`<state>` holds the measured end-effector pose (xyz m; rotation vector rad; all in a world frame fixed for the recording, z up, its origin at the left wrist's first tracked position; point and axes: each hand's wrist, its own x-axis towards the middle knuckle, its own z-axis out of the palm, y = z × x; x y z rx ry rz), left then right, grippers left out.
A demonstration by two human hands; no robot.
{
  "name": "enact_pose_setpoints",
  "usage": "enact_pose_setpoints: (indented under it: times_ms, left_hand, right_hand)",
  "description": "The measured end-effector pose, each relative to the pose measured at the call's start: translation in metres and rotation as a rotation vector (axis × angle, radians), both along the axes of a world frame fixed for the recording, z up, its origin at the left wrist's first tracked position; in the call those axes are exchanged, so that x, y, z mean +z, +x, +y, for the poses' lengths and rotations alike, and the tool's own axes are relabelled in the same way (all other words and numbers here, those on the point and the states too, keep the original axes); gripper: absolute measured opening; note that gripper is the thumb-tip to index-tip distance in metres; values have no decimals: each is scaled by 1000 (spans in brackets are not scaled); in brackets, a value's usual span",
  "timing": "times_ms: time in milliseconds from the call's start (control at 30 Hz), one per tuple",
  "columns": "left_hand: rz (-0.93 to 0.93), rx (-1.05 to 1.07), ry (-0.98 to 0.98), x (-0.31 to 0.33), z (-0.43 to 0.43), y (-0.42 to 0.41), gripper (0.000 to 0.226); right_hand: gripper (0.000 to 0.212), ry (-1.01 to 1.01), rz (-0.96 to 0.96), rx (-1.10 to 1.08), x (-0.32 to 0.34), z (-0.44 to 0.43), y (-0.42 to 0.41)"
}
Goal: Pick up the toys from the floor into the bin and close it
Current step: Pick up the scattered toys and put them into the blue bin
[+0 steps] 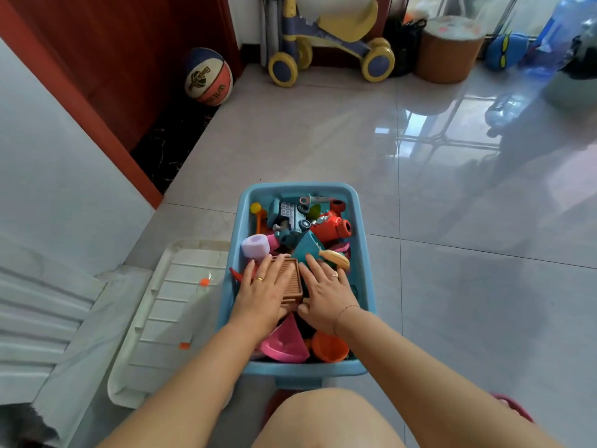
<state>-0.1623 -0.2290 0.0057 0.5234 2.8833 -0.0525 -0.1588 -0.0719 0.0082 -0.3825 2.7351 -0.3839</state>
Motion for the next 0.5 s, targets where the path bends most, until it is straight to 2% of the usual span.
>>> enact_pose_setpoints:
  times_ms: [67,200,300,400,500]
  left_hand:
    - [70,2,18,-8,-4,5,77]
    - [-64,15,-2,-3,-7,0,85]
    - [-101,123,-17,3,-5,-16,91]
    - [-99,223,-57,4,2,-26,93]
    - [-49,137,-140,6,14,-22,86]
  right_hand:
    - [76,2,12,13,-6,-1,-5]
    - [78,-10,-29,21,-6,3,-8]
    - [86,38,-38,70,1,6,-4]
    - [82,48,87,86,-5,16,13]
    - [64,83,272,20,-12,14,34]
